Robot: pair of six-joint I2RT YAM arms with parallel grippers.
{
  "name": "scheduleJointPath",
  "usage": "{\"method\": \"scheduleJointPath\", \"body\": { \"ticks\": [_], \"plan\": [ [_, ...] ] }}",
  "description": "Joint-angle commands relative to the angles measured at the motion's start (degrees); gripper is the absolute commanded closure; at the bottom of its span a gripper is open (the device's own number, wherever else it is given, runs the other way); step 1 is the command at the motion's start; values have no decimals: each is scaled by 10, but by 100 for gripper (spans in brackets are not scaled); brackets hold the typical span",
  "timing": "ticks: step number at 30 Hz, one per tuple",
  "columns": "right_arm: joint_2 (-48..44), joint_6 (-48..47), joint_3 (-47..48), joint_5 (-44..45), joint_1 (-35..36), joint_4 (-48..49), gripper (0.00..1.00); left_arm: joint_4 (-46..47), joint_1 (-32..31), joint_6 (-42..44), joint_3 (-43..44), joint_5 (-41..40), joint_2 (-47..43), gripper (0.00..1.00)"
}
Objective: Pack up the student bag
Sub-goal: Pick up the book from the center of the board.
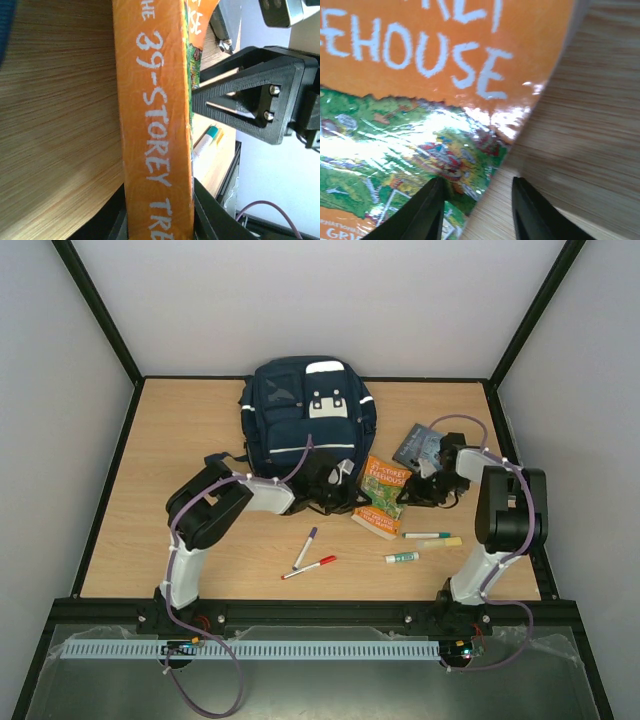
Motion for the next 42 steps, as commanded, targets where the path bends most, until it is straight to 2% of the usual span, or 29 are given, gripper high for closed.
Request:
{"method": "scheduleJointPath", "body": {
  "ticks": [1, 5, 7, 10, 16, 21, 23, 26, 33, 42],
  "plan": [
    [-24, -4, -7, 79, -49, 10, 61, -29, -25, 54, 26, 35, -55, 86],
    [-95, -4, -4, 84, -68, 10, 53, -104, -27, 116, 46, 13, -93, 94],
    [-123, -6, 1, 103, -69, 14, 51, -155, -26, 169, 66, 1, -115, 96],
    [-158, -17, 19, 86, -70, 4, 49, -229, -21, 232, 97, -16, -152, 97],
    [-244, -16, 66, 10, -69, -17, 40, -278, 34, 276, 106, -31, -223, 98],
    [-265, 13, 105, -135, -69, -35, 32, -276, 91, 280, 104, -25, -263, 98],
    [-258, 23, 117, -212, -66, -39, 30, -258, 108, 278, 97, -25, -279, 98],
    [-245, 45, 129, -273, -51, -21, 26, -204, 127, 250, 75, -25, -304, 98],
    [-187, 76, 191, -307, 39, -2, 17, 4, 155, 145, -19, -39, -359, 97],
    [-111, 154, 274, -351, 113, 51, 11, 126, 156, 78, -51, -32, -394, 98]
  ]
}}
